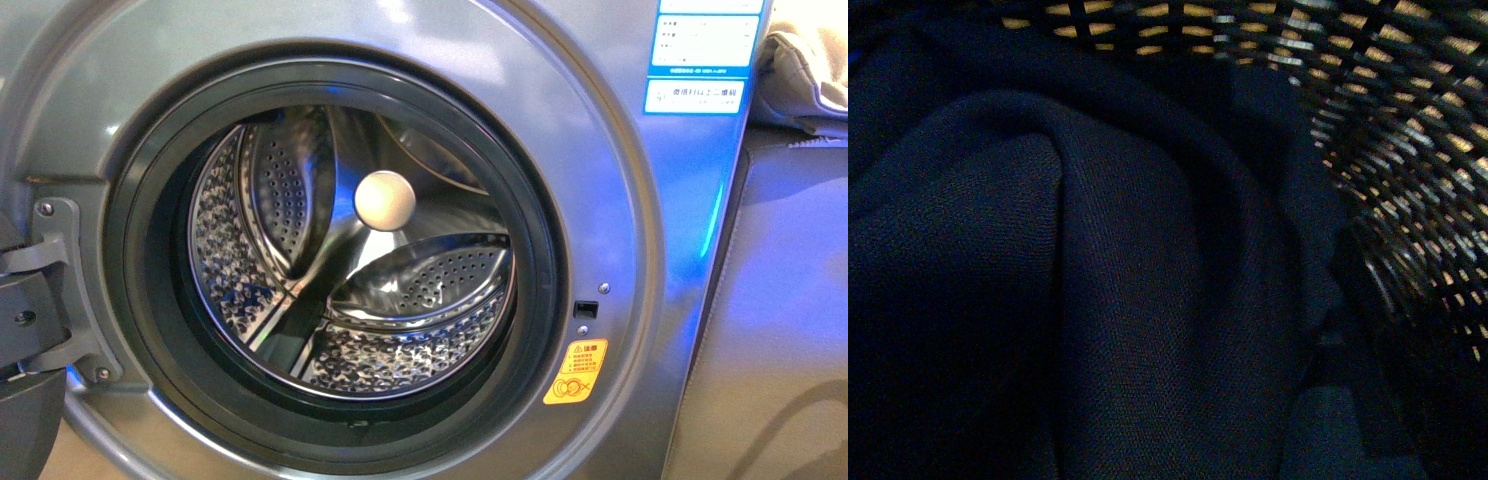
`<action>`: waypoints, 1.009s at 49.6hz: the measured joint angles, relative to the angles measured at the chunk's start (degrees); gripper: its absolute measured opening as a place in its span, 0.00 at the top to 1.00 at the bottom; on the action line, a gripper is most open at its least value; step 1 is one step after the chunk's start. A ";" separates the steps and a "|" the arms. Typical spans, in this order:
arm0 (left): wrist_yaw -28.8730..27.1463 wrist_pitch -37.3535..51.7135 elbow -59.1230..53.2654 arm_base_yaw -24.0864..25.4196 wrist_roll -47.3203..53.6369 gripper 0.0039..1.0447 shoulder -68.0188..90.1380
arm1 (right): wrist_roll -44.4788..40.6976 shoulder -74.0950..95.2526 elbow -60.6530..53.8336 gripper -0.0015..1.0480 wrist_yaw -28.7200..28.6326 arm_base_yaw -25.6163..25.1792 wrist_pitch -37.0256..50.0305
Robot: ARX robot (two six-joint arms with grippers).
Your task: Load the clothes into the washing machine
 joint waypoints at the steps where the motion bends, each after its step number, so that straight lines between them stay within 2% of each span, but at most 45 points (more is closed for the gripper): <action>1: 0.00 0.00 0.00 0.00 0.00 0.06 0.00 | -0.20 0.81 0.55 0.07 0.15 0.02 -0.02; 25: 0.00 0.00 0.00 0.00 0.00 0.06 0.00 | -0.87 12.74 9.57 0.07 1.31 0.13 -1.42; 50: 0.02 0.00 0.00 0.00 0.00 0.06 0.00 | -2.45 17.59 14.75 0.07 -3.32 -3.17 -4.44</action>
